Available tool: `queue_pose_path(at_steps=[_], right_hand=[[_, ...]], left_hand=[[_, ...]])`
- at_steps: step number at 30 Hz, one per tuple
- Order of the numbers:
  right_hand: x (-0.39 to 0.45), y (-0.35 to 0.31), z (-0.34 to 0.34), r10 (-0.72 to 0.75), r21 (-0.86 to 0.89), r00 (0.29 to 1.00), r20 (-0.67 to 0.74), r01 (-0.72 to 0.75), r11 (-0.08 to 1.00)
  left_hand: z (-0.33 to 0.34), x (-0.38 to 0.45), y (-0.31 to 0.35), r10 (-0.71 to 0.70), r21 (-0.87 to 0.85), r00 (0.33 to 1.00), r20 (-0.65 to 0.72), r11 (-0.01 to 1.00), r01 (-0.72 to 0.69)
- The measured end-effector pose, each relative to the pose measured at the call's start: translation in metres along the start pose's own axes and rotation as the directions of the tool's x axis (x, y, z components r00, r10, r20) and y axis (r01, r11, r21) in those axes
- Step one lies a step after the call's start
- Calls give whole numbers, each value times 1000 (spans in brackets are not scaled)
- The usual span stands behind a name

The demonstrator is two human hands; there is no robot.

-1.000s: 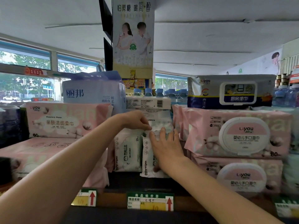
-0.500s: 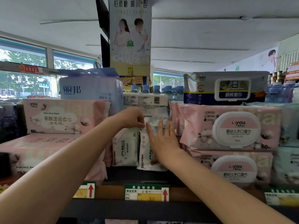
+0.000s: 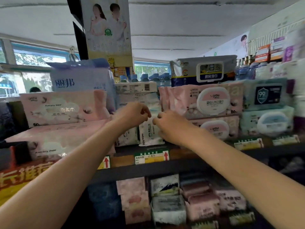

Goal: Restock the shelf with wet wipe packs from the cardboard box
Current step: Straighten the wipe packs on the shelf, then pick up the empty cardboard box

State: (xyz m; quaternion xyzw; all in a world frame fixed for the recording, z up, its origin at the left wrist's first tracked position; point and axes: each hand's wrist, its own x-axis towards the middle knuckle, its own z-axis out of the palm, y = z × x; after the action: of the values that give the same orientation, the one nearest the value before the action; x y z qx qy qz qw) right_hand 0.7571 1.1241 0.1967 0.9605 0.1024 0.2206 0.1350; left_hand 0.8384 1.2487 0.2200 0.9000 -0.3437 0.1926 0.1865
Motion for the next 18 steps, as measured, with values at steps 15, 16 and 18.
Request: queue_pose_path(at_steps=[15,16,18], right_hand=[[-413,65,-29,762,-132,552,337,-774,619],[-459,56,-33,809,-156,458,368,-828,539],[-547,28,-40,867,-217,241,437,-907,361]], left_hand=[[159,-137,341,762,-347,625,172,640,-685],[171,-162,374,809,-397,549,210,584,-708],[192,-221,432,876,-466,398,272,482,-742]])
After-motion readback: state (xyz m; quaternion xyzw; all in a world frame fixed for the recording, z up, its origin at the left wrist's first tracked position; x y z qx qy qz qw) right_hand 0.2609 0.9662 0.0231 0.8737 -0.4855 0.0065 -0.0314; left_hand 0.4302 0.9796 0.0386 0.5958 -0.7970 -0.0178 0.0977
